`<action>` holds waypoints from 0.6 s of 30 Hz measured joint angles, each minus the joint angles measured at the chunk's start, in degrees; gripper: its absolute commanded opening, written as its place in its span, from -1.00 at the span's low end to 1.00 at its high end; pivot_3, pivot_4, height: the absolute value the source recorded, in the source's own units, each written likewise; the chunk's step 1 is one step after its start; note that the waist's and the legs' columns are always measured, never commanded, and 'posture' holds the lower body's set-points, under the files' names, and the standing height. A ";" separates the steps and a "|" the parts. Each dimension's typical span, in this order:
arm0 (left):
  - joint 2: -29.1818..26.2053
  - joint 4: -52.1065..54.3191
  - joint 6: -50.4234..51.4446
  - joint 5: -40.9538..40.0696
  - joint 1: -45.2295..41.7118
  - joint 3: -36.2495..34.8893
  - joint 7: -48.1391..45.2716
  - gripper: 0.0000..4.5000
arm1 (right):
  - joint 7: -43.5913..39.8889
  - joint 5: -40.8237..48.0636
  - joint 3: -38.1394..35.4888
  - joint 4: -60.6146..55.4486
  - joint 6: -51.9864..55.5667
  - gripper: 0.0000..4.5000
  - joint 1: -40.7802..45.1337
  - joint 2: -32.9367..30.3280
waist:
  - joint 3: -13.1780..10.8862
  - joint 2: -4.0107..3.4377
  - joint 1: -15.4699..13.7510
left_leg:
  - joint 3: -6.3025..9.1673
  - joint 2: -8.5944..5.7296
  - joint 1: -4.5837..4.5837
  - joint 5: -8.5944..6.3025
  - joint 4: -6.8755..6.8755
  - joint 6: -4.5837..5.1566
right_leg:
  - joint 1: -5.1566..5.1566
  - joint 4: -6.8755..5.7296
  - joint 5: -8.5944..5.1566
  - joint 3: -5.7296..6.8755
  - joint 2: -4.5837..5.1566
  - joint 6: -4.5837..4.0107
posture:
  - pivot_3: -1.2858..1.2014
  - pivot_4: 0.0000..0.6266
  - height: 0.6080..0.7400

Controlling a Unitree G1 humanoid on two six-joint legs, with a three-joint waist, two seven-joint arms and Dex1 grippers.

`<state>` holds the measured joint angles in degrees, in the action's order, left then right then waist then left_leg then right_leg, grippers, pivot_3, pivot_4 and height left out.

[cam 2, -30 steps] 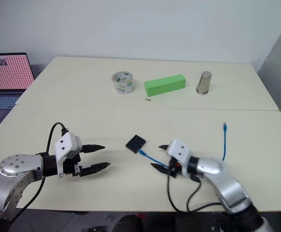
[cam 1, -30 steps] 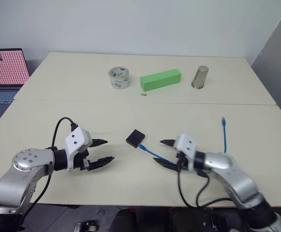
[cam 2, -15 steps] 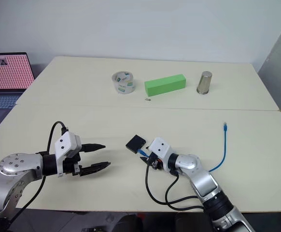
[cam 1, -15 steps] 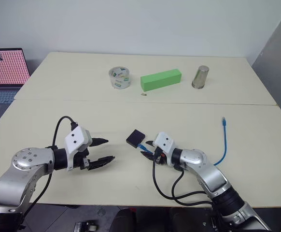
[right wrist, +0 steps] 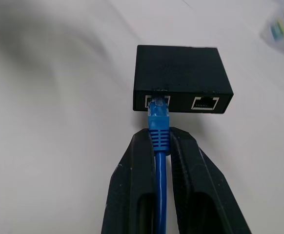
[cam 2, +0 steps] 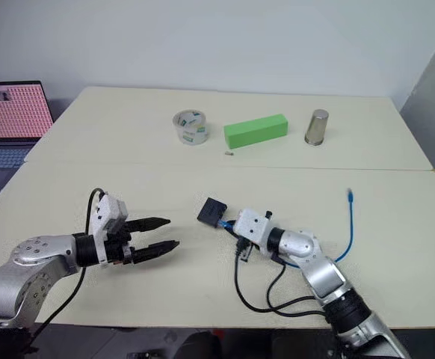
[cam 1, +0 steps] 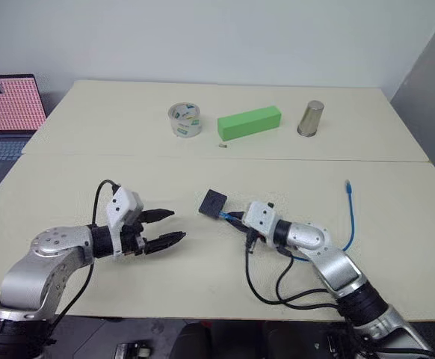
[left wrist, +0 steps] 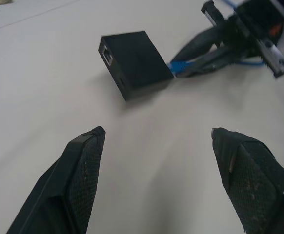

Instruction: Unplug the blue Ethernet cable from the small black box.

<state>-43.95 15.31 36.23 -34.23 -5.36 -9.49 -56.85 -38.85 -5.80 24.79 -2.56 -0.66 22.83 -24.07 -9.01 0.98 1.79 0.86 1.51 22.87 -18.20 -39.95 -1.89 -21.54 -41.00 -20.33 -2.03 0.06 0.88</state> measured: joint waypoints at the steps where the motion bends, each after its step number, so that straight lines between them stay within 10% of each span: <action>1: 0.73 -0.29 1.99 -1.61 -0.59 0.00 0.18 0.65 | -0.20 -1.44 -0.02 0.10 -4.99 -0.94 0.85 -2.00 | 0.00 0.02 0.05 | 0.00 0.00 0.00 0.00 -0.01 0.00 | 0.00 0.00 0.00 0.00 0.00 0.00 | 0.03 -0.52 1.00; 15: 6.58 -2.10 13.34 -13.11 -8.19 0.29 2.00 0.65 | -0.83 -8.95 0.99 5.32 -34.65 -0.94 5.23 -6.53 | 0.02 0.03 0.06 | 0.00 0.05 -0.03 0.02 -0.05 -0.03 | 0.05 -0.01 0.00 0.00 -0.03 0.00 | 0.03 -0.52 1.00; 18: 7.30 -2.16 13.59 -14.11 -8.19 0.30 1.99 0.35 | -0.83 -8.95 0.99 5.47 -35.61 -0.94 5.24 -6.43 | 0.02 0.03 0.05 | 0.01 0.05 -0.03 0.02 -0.05 -0.03 | 0.05 -0.02 0.00 0.01 -0.03 0.00 | 0.03 -0.52 1.00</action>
<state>-36.65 13.15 49.82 -48.34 -13.54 -9.20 -54.86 -39.68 -14.76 25.78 2.91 -36.27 28.07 -30.50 -8.99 1.01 1.85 0.86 1.56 22.84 -18.19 -40.00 -1.92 -21.49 -41.02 -20.33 -2.02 0.03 0.88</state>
